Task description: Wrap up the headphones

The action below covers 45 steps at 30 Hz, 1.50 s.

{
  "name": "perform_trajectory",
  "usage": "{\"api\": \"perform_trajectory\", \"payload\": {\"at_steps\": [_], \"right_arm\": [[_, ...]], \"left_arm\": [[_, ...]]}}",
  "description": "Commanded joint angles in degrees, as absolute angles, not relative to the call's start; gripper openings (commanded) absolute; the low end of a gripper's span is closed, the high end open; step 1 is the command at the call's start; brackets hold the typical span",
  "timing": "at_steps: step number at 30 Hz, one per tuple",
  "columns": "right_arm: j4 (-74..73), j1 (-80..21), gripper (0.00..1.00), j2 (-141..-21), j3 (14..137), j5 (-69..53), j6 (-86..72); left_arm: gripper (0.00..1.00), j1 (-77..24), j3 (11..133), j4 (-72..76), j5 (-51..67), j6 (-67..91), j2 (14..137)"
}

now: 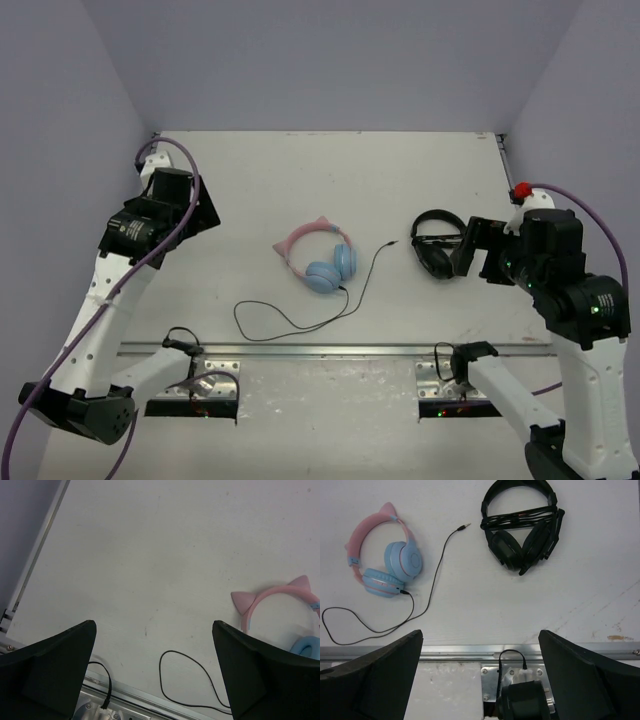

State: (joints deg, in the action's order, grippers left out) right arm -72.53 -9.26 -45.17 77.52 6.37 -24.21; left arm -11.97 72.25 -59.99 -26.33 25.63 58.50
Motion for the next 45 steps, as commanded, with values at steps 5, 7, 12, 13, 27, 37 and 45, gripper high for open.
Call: {"api": "perform_trajectory", "payload": {"at_steps": [5,7,12,13,27,37,45], "right_arm": [[-67.9,-9.6,0.99,-44.6,78.9,1.5,-23.3],[-66.7,-9.5,0.99,-44.2,78.3,-2.4,-22.3],[-63.1,-9.6,0.99,-42.5,74.4,-10.9,-21.8],[-63.1,-9.5,0.99,-42.2,73.9,-10.8,-22.1],[-59.9,-9.6,0.99,-36.7,60.7,-28.0,-26.6],[-63.8,-9.6,0.99,-33.9,59.8,-25.3,-24.8],[-63.7,-9.5,0.99,-34.0,60.2,-24.8,-24.4]], "left_arm": [[1.0,-12.0,71.9,-55.3,-14.9,20.5,58.9],[1.0,-12.0,71.5,-52.1,-5.1,18.7,61.5],[1.0,-13.8,69.9,-42.6,6.1,16.1,70.0],[1.0,-15.1,70.7,-41.9,5.9,15.0,74.9],[0.98,-23.6,89.6,-40.1,1.2,2.3,111.0],[0.6,-25.9,89.0,-34.9,1.8,2.2,119.0],[0.37,-26.9,87.2,-32.7,1.1,3.0,122.4]]}}
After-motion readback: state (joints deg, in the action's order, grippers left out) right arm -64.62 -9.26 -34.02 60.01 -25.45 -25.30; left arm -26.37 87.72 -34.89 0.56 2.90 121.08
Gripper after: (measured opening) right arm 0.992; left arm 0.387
